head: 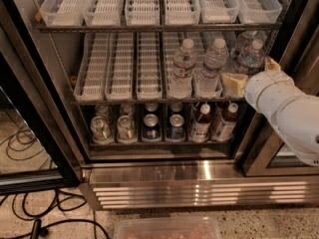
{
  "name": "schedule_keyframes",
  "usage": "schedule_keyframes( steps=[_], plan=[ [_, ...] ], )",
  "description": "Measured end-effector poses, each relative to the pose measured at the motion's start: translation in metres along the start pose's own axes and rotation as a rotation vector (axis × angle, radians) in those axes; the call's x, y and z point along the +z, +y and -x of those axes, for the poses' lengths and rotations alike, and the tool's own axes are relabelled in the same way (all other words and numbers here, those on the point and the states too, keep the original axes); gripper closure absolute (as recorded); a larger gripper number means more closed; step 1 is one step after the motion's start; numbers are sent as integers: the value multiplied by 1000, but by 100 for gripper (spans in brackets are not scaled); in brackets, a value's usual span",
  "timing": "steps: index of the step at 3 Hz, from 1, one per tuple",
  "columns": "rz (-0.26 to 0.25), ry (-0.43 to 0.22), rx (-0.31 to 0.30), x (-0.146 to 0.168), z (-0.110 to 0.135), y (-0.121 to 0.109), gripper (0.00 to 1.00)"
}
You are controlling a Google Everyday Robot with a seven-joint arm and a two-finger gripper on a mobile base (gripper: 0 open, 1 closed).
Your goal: Pick water bottle from middle shelf of fridge
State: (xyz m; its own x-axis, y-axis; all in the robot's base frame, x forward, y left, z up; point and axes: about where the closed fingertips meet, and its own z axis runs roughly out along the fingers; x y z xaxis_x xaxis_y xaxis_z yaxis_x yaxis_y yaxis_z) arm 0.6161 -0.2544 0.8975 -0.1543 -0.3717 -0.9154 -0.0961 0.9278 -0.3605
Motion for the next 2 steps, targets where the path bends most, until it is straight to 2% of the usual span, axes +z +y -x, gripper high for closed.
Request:
schedule_keyframes(
  steps=[2],
  plan=[
    [-27, 16, -12, 18, -13, -6, 30]
  ],
)
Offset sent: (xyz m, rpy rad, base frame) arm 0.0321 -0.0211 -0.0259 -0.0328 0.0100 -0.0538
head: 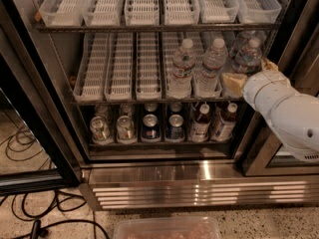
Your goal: Pick water bottle from middle shelf of fridge
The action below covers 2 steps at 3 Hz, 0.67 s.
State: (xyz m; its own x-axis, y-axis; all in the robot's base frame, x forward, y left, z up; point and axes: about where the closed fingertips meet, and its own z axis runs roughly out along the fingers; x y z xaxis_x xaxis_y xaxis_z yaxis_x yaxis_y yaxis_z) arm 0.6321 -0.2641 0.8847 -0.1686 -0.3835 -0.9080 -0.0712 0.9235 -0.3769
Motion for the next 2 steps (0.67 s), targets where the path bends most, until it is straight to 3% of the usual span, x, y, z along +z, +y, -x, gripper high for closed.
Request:
schedule_keyframes(
  steps=[2],
  plan=[
    [-4, 0, -6, 5, 0, 4, 28]
  ],
)
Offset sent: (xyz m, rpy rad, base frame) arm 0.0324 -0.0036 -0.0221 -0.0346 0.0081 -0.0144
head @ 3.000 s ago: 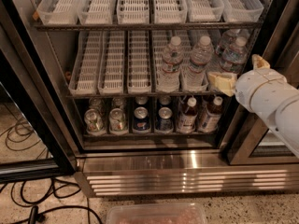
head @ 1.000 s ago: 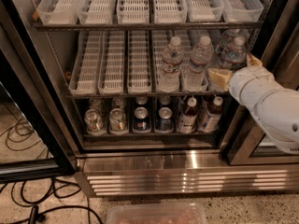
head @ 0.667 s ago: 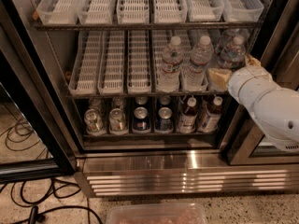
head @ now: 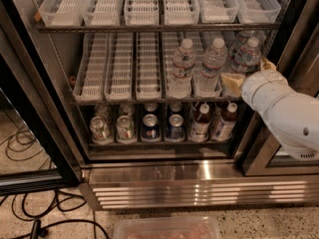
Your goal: Pick water bottle from middle shelf of fridge
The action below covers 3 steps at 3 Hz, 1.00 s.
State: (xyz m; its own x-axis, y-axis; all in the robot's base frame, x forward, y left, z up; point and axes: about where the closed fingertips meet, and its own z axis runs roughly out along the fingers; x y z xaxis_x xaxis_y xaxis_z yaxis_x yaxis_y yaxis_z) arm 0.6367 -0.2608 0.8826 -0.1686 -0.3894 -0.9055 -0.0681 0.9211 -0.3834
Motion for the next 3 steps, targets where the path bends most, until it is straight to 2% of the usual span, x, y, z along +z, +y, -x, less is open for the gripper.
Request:
schedule_keyframes(
  steps=[3],
  plan=[
    [-3, -6, -15, 25, 1, 4, 26]
  ],
)
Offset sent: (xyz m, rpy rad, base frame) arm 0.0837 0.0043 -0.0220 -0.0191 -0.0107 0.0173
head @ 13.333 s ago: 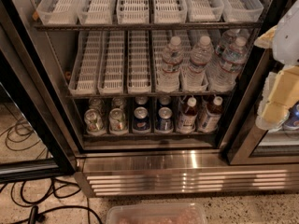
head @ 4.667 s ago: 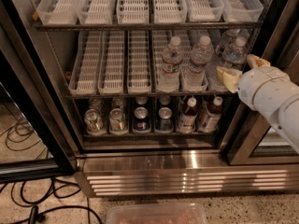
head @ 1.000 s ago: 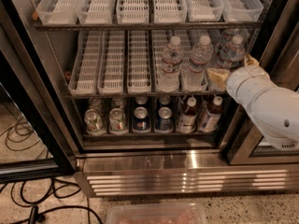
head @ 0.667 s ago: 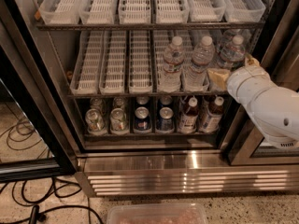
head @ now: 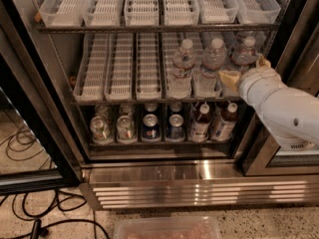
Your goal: Pick water bottle from middle shelf of fridge
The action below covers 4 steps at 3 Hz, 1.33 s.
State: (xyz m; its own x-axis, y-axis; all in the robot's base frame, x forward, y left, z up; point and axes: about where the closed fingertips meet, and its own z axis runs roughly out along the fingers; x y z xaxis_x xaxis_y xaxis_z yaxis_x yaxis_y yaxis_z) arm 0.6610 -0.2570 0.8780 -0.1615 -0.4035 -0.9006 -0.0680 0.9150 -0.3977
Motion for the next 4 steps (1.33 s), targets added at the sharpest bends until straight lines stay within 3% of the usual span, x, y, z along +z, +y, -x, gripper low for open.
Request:
schedule_keyframes(
  steps=[1, 3, 4],
  plan=[
    [20, -12, -6, 29, 1, 6, 45],
    [20, -14, -2, 32, 2, 6, 92],
    [20, -14, -2, 32, 2, 6, 100]
  ],
)
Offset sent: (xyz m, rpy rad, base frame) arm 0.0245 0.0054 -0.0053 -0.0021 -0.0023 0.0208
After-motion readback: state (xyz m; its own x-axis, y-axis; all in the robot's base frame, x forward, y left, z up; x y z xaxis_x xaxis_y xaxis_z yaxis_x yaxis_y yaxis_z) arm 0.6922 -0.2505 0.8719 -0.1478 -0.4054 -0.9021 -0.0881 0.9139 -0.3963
